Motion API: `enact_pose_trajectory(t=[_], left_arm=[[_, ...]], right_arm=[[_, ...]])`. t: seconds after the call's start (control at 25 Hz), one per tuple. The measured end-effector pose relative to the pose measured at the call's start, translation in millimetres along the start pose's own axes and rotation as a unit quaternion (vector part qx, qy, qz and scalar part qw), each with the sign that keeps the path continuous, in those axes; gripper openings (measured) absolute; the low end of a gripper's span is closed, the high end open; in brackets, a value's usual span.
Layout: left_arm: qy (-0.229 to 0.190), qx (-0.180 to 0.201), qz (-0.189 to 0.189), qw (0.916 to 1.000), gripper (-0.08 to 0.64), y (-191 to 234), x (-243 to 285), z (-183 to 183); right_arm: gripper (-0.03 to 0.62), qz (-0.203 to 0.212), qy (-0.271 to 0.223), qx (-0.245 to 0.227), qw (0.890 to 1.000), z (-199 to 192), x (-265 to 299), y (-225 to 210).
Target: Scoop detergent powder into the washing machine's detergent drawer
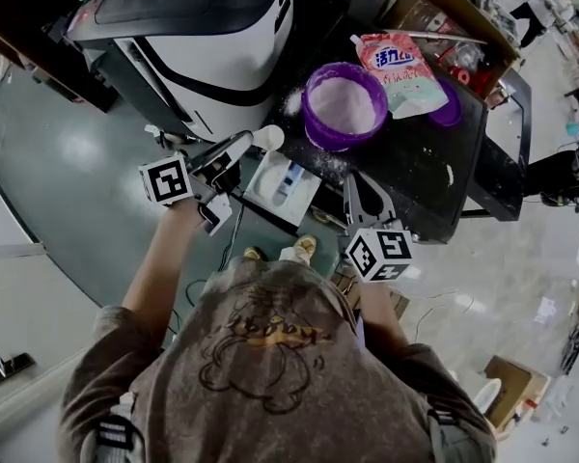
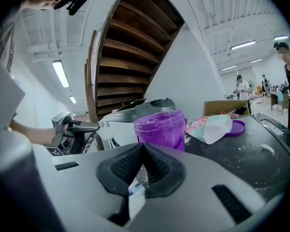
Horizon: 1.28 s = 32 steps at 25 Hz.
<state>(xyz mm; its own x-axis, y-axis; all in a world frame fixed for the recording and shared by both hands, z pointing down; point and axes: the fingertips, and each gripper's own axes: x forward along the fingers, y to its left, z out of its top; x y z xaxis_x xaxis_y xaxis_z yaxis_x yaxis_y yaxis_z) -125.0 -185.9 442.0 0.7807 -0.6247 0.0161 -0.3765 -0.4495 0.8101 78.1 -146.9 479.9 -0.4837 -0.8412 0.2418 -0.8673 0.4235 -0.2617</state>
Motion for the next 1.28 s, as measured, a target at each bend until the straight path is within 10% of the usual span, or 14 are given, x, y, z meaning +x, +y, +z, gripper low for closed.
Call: enact_pose_trajectory(t=[0.8,1.28], left_arm=[[0.077,0.058,0.080,0.9921,0.023,65,-7,-58],[0.145,0.128,0.130,0.9725,0.023,90,4,-86]], right_arm=[[0.002,-0.037,-0.010,0.002,0.999,-9,-24,5],[0.002,-0.061,-0.011,0.005,0.998,-8,-36,-6]])
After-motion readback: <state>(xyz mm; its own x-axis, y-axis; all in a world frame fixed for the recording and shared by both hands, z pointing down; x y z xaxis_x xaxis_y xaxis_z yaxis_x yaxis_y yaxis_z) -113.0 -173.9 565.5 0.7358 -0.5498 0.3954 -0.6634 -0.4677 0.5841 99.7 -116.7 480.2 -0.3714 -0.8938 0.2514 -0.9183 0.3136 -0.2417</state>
